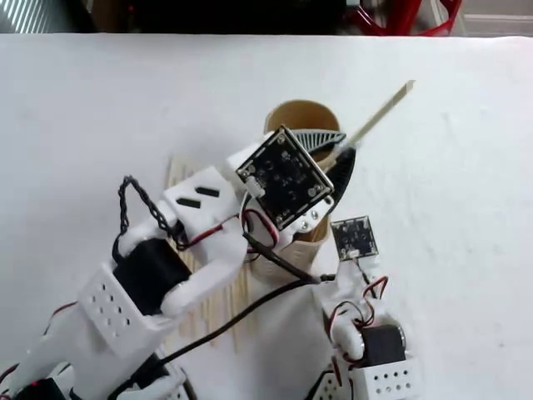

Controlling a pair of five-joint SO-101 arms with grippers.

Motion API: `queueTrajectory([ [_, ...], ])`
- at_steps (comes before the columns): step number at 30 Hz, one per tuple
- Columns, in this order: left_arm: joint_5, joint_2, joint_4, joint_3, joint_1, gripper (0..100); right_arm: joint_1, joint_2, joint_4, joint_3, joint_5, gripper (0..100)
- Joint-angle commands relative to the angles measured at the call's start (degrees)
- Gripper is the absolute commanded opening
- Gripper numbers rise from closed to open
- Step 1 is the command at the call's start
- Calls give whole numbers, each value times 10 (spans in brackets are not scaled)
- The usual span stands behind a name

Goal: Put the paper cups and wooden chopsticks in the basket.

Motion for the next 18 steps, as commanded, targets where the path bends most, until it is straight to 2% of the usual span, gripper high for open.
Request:
queueTrajectory([
  [1,-7,-13,3,-4,-2,67,3,-1,2,5,1,19],
  [5,-7,-13,6,-4,-36,66,3,-1,2,5,1,19],
  [9,-7,-15,40,-9,-121,64,3,-1,2,5,1,19],
  [11,-5,-34,57,-7,-194,64,3,-1,2,5,1,19],
  [15,3,-85,86,-3,-383,64,2,-1,2,5,1,19],
  [18,48,-103,138,9,-522,65,2,-1,2,5,1,19],
])
